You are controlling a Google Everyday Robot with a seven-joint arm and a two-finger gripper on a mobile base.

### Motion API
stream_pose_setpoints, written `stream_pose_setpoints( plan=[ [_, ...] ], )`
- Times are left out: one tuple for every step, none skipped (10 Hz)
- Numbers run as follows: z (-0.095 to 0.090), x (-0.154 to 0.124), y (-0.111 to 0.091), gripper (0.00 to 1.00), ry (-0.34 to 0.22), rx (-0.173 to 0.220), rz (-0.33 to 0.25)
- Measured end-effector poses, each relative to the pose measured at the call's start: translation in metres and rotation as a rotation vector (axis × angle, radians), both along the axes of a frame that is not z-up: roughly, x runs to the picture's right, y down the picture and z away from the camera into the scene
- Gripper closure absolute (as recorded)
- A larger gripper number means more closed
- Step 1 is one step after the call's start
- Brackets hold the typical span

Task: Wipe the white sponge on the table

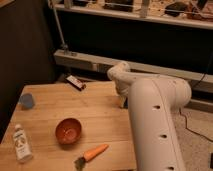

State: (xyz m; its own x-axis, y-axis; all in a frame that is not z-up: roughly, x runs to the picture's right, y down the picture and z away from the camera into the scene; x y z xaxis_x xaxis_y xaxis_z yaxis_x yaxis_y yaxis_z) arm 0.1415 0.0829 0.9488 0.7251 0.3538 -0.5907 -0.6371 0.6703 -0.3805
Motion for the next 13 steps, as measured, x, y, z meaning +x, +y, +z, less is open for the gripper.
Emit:
stream_pose_setpoints(
  plan=[
    [-0.005,-0.002,0.006,0.78,-0.008,-0.011,-0.014],
    [-0.010,-0.005,0.010,0.78,-0.017,-0.018,-0.021],
    [-0.014,-0.009,0.014,0.78,-0.031,-0.024,-0.026],
    [-0.018,-0.013,0.018,0.78,-0.044,-0.028,-0.027],
    [-0.024,-0.022,0.025,0.78,-0.068,-0.035,-0.032],
    [-0.031,-0.032,0.030,0.78,-0.092,-0.045,-0.040],
    [-0.038,-0.040,0.037,0.78,-0.118,-0.058,-0.048],
    [-0.046,-0.051,0.047,0.78,-0.151,-0.074,-0.070],
    [-0.050,-0.056,0.051,0.78,-0.167,-0.082,-0.082],
    [-0.056,-0.066,0.061,0.78,-0.197,-0.097,-0.104],
    [-0.061,-0.077,0.070,0.78,-0.223,-0.113,-0.125],
    [-0.065,-0.085,0.078,0.78,-0.247,-0.125,-0.157],
    [-0.067,-0.091,0.083,0.78,-0.262,-0.133,-0.168]
  ],
)
